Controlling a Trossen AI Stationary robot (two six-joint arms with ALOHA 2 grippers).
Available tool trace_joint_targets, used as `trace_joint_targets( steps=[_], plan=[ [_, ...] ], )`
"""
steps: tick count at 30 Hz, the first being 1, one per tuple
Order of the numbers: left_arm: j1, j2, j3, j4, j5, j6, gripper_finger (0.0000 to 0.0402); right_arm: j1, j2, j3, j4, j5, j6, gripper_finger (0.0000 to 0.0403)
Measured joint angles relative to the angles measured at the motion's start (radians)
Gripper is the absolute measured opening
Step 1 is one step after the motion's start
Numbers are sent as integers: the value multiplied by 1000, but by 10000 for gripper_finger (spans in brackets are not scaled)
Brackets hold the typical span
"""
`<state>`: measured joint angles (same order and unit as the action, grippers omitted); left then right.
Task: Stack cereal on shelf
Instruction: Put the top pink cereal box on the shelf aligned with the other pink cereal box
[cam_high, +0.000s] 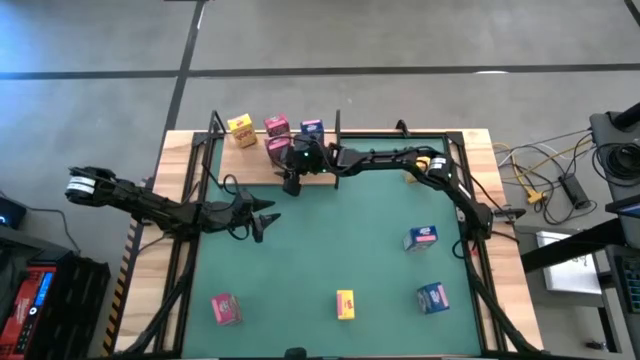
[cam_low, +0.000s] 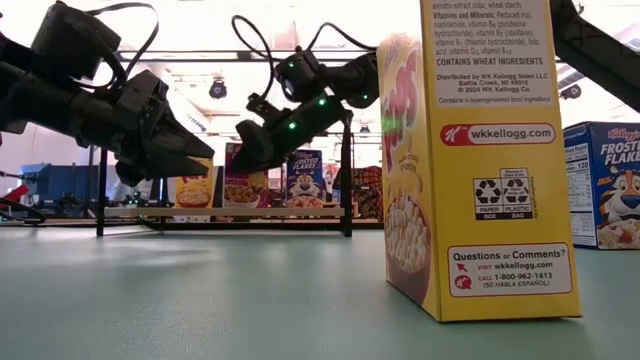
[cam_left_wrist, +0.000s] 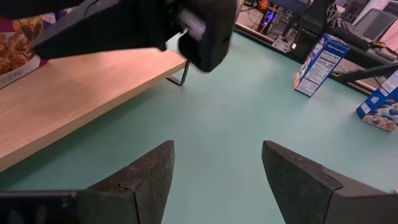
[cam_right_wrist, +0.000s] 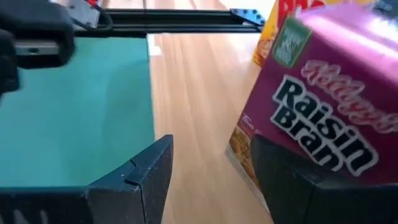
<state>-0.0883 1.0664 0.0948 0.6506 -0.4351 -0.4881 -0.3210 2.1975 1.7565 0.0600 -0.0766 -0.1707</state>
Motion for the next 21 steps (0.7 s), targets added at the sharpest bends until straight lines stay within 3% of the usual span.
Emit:
trace_joint_targets(
  steps=[9, 21],
  plan=[
    [0, 0, 0, -1, 0, 0, 227, -4, 11, 0, 43, 76, -9, 203],
    [0, 0, 0, -2, 0, 0, 227, -6, 11, 0, 113, 80, 3, 203]
  ],
)
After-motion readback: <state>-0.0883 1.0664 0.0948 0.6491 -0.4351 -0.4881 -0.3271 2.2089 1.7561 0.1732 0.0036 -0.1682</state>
